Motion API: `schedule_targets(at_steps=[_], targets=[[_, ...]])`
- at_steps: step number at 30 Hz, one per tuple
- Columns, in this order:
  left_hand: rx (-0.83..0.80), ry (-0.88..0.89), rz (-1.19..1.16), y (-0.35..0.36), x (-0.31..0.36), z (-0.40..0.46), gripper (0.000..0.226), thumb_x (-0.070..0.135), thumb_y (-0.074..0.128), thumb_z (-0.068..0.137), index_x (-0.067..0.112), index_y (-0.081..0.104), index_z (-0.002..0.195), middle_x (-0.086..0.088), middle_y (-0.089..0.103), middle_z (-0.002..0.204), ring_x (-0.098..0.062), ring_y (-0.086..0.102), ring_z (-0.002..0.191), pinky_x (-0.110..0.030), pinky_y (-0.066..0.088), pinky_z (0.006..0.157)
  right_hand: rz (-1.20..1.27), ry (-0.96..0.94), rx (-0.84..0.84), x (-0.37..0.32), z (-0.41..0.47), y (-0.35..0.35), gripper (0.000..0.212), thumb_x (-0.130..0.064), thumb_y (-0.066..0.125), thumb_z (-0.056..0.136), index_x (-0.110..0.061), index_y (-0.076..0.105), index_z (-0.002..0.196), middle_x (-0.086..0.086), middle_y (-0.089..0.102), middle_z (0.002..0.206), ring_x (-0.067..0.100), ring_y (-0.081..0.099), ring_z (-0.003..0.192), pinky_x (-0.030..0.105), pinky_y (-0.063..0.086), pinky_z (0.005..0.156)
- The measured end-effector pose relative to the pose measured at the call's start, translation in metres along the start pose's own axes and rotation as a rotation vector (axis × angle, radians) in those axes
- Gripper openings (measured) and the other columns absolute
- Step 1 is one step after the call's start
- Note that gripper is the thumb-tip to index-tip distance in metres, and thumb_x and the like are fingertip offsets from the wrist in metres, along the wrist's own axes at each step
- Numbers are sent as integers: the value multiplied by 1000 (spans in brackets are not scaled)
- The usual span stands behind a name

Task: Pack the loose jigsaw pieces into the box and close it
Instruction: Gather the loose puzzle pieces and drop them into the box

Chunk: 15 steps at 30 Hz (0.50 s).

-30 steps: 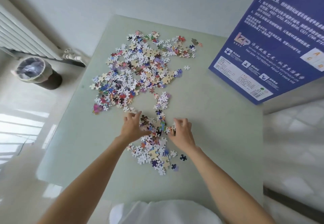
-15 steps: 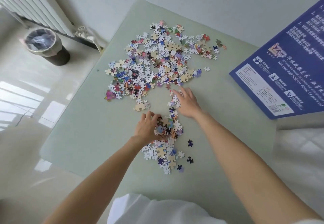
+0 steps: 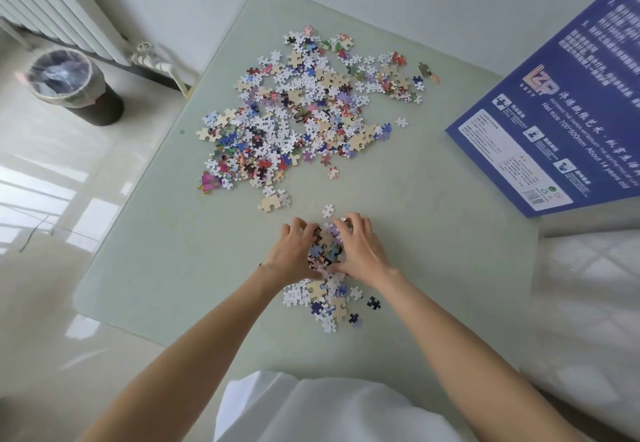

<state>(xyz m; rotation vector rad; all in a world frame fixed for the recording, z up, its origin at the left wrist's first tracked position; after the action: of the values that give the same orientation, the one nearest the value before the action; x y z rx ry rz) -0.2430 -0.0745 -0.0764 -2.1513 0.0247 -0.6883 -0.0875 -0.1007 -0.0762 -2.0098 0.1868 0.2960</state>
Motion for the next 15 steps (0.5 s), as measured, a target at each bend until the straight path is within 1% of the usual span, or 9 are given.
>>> schedule_targets(at_steps=[3, 5, 7, 9, 13, 14, 15], targets=[[-17, 19, 103, 3, 3, -3, 103, 44, 82, 58, 15, 25, 138, -6, 28, 132, -23, 30, 116, -29, 38, 101, 87, 12, 33, -4, -6, 2, 73, -37, 78, 70, -11, 41, 127, 9, 31, 133, 23, 37, 119, 30, 48, 89], [3, 1, 80, 5, 4, -3, 98, 40, 82, 60, 16, 27, 137, -6, 30, 132, -23, 32, 115, -28, 38, 100, 121, 26, 43, -5, -8, 3, 65, -30, 77, 73, -10, 42, 125, 7, 34, 132, 22, 39, 117, 29, 48, 86], [10, -19, 14, 5, 3, -2, 93, 35, 82, 62, 16, 29, 136, -5, 34, 130, -22, 37, 113, -29, 39, 100, 154, 41, 58, -5, -9, 4, 62, -26, 76, 74, -10, 42, 124, 4, 39, 128, 21, 42, 115, 29, 48, 85], [12, -21, -32, 4, 2, -2, 86, 32, 82, 63, 18, 34, 133, -5, 40, 127, -22, 41, 111, -29, 39, 98, 206, 52, 41, -6, -9, 4, 67, -25, 76, 74, -12, 38, 128, 4, 41, 128, 23, 43, 115, 31, 47, 87], [39, -20, -45, 5, 2, -1, 69, 35, 77, 69, 18, 42, 125, -4, 51, 116, -21, 46, 105, -28, 40, 90, 321, 80, -65, -9, -6, 1, 91, -34, 79, 70, -15, 25, 141, 6, 37, 141, 26, 38, 122, 40, 42, 97], [49, -23, -52, 5, 2, -1, 65, 36, 76, 70, 18, 44, 123, -4, 53, 113, -21, 47, 103, -28, 40, 88, 326, 82, -79, -10, -4, 2, 91, -36, 79, 69, -15, 27, 140, 6, 38, 140, 27, 38, 122, 41, 41, 98], [58, -24, -62, 6, 2, -1, 62, 37, 76, 71, 17, 46, 121, -4, 54, 111, -22, 49, 102, -29, 41, 87, 314, 78, -80, -10, -3, 2, 86, -37, 79, 70, -15, 31, 138, 7, 41, 136, 26, 40, 120, 40, 42, 97]])
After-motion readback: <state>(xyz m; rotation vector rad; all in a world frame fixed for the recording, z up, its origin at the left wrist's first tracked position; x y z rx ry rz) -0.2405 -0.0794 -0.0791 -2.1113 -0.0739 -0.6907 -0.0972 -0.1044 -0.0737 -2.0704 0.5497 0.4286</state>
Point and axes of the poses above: each hand's wrist, its own z-axis towards the middle knuckle, its own y-axis out of the palm, x = y × z, the point moved 1 cm from there along z, towards the middle knuckle
